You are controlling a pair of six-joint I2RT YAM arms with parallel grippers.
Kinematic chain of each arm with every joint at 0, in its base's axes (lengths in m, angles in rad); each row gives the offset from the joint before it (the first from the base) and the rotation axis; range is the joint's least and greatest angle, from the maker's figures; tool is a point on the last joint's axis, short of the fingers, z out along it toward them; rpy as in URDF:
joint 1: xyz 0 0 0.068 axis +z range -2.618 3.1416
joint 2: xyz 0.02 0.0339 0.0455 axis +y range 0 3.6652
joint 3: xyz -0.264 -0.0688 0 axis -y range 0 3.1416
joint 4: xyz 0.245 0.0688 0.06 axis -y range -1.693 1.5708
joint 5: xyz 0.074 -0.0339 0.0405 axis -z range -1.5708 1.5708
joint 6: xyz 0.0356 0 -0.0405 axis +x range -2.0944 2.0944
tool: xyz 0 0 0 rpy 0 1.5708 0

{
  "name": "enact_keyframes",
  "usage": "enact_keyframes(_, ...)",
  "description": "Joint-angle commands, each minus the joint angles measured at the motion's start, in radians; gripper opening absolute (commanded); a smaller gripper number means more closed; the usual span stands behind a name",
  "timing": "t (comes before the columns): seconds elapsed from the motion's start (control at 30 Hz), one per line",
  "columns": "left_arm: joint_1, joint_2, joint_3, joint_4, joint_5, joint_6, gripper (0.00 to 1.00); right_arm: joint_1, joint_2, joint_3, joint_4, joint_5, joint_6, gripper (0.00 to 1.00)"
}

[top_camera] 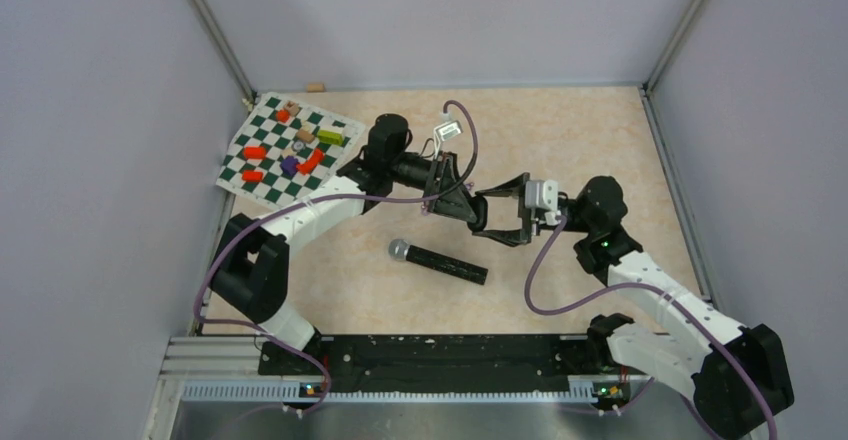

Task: Insert the wireless bluetooth earbuds into the charging case
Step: Pick up the charging case at the center of the board.

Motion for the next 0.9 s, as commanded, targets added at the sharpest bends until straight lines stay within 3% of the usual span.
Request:
enact_keyframes(0.0,-0.017,-0.005,0.015,0.106,0.072,-0.048,0.97,-0.011,-0.023,-0.022,0.106,-0.032,0.011,0.49)
enact_keyframes(0.53,-0.031,-0.010,-0.002,0.169,0.072,-0.110,0.42,-0.025,-0.022,-0.050,0.071,0.045,-0.105,0.53)
enact_keyframes(0.63,-0.031,-0.007,-0.001,0.178,0.064,-0.121,0.37,-0.026,-0.022,-0.050,0.062,0.044,-0.112,0.55)
enact_keyframes(0.77,-0.029,-0.008,-0.001,0.183,0.052,-0.128,0.29,-0.025,-0.022,-0.041,0.043,0.071,-0.116,0.61)
enact_keyframes(0.87,-0.029,-0.009,0.000,0.185,0.035,-0.133,0.21,-0.026,-0.019,-0.021,0.042,0.108,-0.073,0.72)
